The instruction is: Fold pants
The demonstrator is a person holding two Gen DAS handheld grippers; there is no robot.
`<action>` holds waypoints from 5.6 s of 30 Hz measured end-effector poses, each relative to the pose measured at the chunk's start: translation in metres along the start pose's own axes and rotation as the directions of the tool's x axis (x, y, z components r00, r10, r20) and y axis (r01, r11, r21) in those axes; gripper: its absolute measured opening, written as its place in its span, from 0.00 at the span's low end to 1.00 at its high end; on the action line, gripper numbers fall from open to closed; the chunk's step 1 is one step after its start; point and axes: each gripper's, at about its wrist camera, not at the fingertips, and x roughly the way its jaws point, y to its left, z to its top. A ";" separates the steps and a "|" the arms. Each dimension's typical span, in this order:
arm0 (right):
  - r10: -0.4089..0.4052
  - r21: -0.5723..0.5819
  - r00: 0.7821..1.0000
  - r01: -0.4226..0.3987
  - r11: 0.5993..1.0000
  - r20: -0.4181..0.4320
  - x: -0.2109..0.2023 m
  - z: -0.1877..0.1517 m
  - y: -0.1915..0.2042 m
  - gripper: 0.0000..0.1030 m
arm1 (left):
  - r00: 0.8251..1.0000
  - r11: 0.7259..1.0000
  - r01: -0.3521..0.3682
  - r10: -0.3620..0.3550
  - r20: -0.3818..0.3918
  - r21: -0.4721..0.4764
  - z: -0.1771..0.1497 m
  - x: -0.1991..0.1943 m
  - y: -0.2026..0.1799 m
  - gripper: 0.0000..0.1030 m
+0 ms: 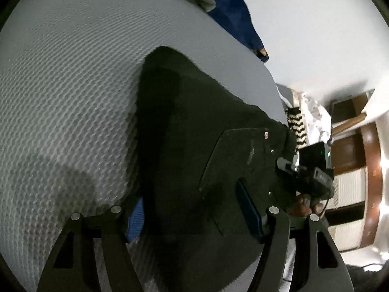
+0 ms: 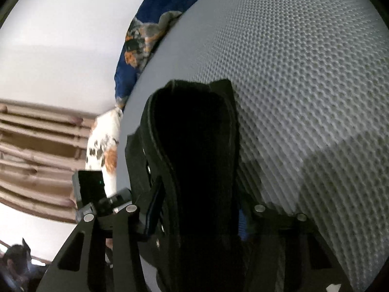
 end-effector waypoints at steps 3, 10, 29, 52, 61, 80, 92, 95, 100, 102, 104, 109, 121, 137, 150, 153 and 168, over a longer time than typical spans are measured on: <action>-0.041 -0.007 0.998 0.041 0.999 0.041 -0.002 -0.005 0.006 0.35 | 0.998 0.998 -0.055 0.055 0.021 0.037 -0.001 -0.002 -0.007 0.53; -0.094 -0.048 0.988 0.100 0.994 0.125 -0.014 -0.015 0.050 0.22 | 0.992 0.993 -0.093 0.086 0.091 0.079 -0.006 -0.016 -0.019 0.15; -0.049 -0.151 0.994 0.063 0.987 0.094 0.071 0.054 0.140 0.19 | 0.946 0.972 -0.223 0.198 0.258 0.071 0.056 -0.104 0.021 0.14; -0.421 -0.239 0.887 0.457 0.857 0.189 0.139 0.074 0.132 0.48 | 0.865 0.901 -0.434 0.414 0.284 0.010 0.096 -0.075 0.103 0.45; -0.443 -0.268 0.855 0.508 0.818 0.269 0.111 0.029 0.149 0.49 | 0.784 0.842 -0.537 0.521 0.337 -0.054 0.036 -0.089 0.089 0.55; -0.481 -0.349 0.767 0.629 0.694 0.424 0.079 -0.099 0.207 0.56 | 0.614 0.703 -0.707 0.663 0.427 -0.074 -0.068 -0.115 0.014 0.60; -0.493 -0.387 0.719 0.686 0.616 0.490 0.090 -0.120 0.226 0.70 | 0.609 0.702 -0.708 0.663 0.436 -0.078 -0.087 -0.116 0.005 0.61; -0.496 -0.382 0.713 0.692 0.612 0.496 0.092 -0.123 0.227 0.72 | 0.606 0.700 -0.709 0.666 0.435 -0.086 -0.088 -0.117 0.006 0.61; -0.500 -0.388 0.703 0.703 0.596 0.506 0.099 -0.130 0.229 0.75 | 0.602 0.697 -0.712 0.670 0.434 -0.089 -0.090 -0.117 0.006 0.61; -0.498 -0.393 0.705 0.701 0.595 0.505 0.102 -0.133 0.231 0.76 | 0.601 0.695 -0.713 0.672 0.433 -0.088 -0.090 -0.116 0.006 0.61; -0.494 -0.400 0.714 0.693 0.600 0.496 0.105 -0.134 0.232 0.76 | 0.599 0.694 -0.714 0.673 0.433 -0.090 -0.091 -0.116 0.006 0.61; -0.493 -0.419 0.706 0.703 0.574 0.508 0.108 -0.138 0.233 0.78 | 0.597 0.689 -0.719 0.677 0.431 -0.088 -0.093 -0.115 0.005 0.61; -0.495 -0.408 0.712 0.696 0.591 0.498 0.107 -0.138 0.229 0.79 | 0.593 0.685 -0.722 0.683 0.427 -0.093 -0.094 -0.115 0.006 0.61; -0.506 -0.403 0.709 0.700 0.590 0.490 0.109 -0.137 0.225 0.81 | 0.596 0.687 -0.722 0.681 0.425 -0.089 -0.093 -0.114 0.006 0.61; -0.513 -0.397 0.706 0.703 0.590 0.488 0.110 -0.138 0.225 0.81 | 0.596 0.684 -0.725 0.682 0.424 -0.081 -0.093 -0.113 0.005 0.61; -0.514 -0.397 0.706 0.703 0.589 0.487 0.110 -0.138 0.224 0.81 | 0.595 0.684 -0.725 0.682 0.424 -0.082 -0.093 -0.113 0.004 0.61; -0.522 -0.393 0.703 0.706 0.589 0.482 0.111 -0.137 0.221 0.81 | 0.594 0.679 -0.731 0.683 0.426 -0.068 -0.093 -0.111 0.004 0.61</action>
